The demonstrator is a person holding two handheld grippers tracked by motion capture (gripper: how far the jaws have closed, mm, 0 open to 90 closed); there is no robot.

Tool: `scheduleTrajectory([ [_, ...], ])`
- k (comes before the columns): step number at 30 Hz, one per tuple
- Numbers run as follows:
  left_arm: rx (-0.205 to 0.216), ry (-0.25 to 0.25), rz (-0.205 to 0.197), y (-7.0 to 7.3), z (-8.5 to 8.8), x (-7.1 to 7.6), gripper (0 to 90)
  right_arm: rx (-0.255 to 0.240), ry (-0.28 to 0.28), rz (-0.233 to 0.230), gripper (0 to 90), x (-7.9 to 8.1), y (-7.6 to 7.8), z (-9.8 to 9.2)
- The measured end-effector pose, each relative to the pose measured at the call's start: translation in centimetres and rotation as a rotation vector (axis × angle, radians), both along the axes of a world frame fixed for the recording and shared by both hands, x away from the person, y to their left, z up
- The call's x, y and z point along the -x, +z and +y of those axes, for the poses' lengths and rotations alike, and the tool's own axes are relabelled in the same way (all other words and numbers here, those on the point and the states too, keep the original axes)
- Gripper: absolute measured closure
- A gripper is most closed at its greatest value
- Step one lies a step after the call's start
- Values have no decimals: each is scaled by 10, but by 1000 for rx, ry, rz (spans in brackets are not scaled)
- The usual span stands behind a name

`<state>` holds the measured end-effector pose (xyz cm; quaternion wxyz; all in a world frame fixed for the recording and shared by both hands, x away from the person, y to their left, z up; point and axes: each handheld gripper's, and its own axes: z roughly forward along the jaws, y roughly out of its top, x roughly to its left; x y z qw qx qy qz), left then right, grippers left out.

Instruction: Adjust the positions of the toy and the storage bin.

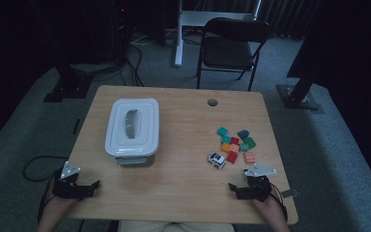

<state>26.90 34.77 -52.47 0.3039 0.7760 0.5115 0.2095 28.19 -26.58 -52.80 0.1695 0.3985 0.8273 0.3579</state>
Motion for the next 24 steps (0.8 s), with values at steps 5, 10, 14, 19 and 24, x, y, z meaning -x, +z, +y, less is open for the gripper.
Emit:
scheduleTrajectory([
  [5, 0, -3, 0, 0, 0, 0, 5, 0, -1, 0, 136, 0, 0, 0],
  [10, 2, -14, 1, 0, 0, 0, 5, 0, -2, 0, 135, 0, 0, 0],
  [14, -1, -24, 1, 0, -1, 0, 5, 0, -34, 2, 135, 2, 0, 2],
  [19, 0, -34, 0, 0, -1, 0, 5, 7, -81, 2, 117, 7, 0, 9],
  [24, -4, -37, 14, 2, 0, -5, 5, -32, -54, 7, 128, 7, 8, 18],
])
